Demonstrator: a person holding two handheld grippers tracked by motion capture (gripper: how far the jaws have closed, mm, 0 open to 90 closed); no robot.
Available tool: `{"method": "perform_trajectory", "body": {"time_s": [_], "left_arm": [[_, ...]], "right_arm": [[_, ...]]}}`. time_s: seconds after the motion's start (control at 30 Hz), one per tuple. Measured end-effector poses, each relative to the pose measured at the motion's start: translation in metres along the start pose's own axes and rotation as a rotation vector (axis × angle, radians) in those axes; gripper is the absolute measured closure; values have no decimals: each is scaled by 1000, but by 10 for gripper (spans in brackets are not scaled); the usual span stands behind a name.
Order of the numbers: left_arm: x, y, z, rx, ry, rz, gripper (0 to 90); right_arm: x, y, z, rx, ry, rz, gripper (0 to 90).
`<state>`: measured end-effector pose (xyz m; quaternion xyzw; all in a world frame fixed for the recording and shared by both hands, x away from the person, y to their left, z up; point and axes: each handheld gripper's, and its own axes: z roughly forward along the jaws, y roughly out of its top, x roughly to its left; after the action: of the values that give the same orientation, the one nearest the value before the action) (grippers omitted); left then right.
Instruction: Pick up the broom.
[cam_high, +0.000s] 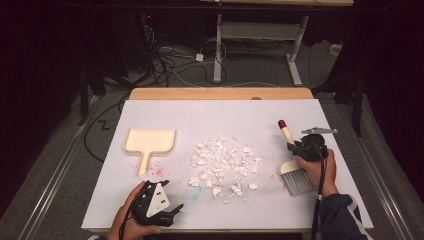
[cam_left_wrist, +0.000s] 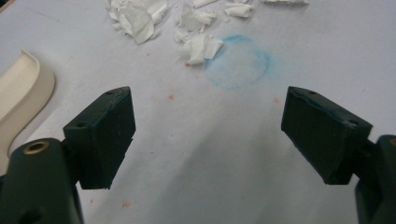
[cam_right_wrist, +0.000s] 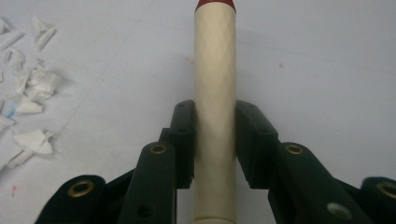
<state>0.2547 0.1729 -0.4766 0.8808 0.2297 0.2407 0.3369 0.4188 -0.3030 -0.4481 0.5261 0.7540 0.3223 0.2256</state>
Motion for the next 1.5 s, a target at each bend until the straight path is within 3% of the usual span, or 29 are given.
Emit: {"method": "perform_trajectory", "body": {"time_s": [0.03, 0.13, 0.17, 0.2, 0.27, 0.43, 0.6, 0.67, 0.7, 0.73, 0.77, 0.87, 0.9, 0.93, 1.0, 1.03, 1.07, 1.1, 1.17, 1.3, 1.5], "left_arm": [[0, 0, 0, -1, 0, 0, 170], [0, 0, 0, -1, 0, 0, 169], [0, 0, 0, 0, -1, 1, 170], [0, 0, 0, 1, -1, 1, 170], [0, 0, 0, 4, -1, 5, 170], [0, 0, 0, -1, 0, -2, 170], [3, 9, -4, -58, -2, -52, 170], [3, 18, -5, -86, 10, -70, 170], [3, 29, -5, -123, 4, -90, 170], [3, 29, -5, -123, 4, -90, 170], [0, 42, -3, -152, -28, -109, 170], [-6, 64, 1, -202, -60, -109, 171], [-6, 64, 1, -202, -60, -109, 173], [-12, 82, 5, -236, -87, -103, 177], [-18, 101, 9, -271, -129, -101, 184], [-18, 101, 9, -271, -129, -101, 185], [-21, 110, 12, -288, -147, -97, 185], [-29, 129, 18, -317, -168, -93, 188], [-35, 146, 25, -345, -208, -100, 190], [-47, 169, 41, -361, -238, -110, 202], [-54, 179, 58, -356, -273, -141, 229]], "right_arm": [[0, 1, -7, -42, 15, -12, 712], [1, 3, -14, -64, 4, -18, 712], [3, 5, -23, -113, 19, -34, 712], [3, 5, -23, -113, 19, -34, 712], [5, 5, -34, -166, 40, -65, 712], [11, 8, -55, -225, 42, -81, 712], [19, 12, -71, -289, 47, -86, 713], [28, 15, -81, -325, 57, -103, 714], [31, 16, -84, -339, 61, -113, 714], [35, 18, -87, -340, 64, -123, 714], [39, 19, -89, -348, 67, -132, 714], [50, 22, -98, -370, 93, -148, 714], [54, 23, -101, -380, 100, -157, 714], [59, 23, -104, -389, 103, -169, 714], [69, 25, -110, -403, 111, -191, 714], [74, 25, -114, -414, 118, -200, 715], [74, 25, -114, -414, 118, -200, 715], [84, 26, -121, -429, 145, -218, 714], [92, 26, -126, -437, 159, -231, 714], [109, 24, -131, -442, 191, -264, 714], [128, 19, -130, -427, 214, -307, 714]]}}
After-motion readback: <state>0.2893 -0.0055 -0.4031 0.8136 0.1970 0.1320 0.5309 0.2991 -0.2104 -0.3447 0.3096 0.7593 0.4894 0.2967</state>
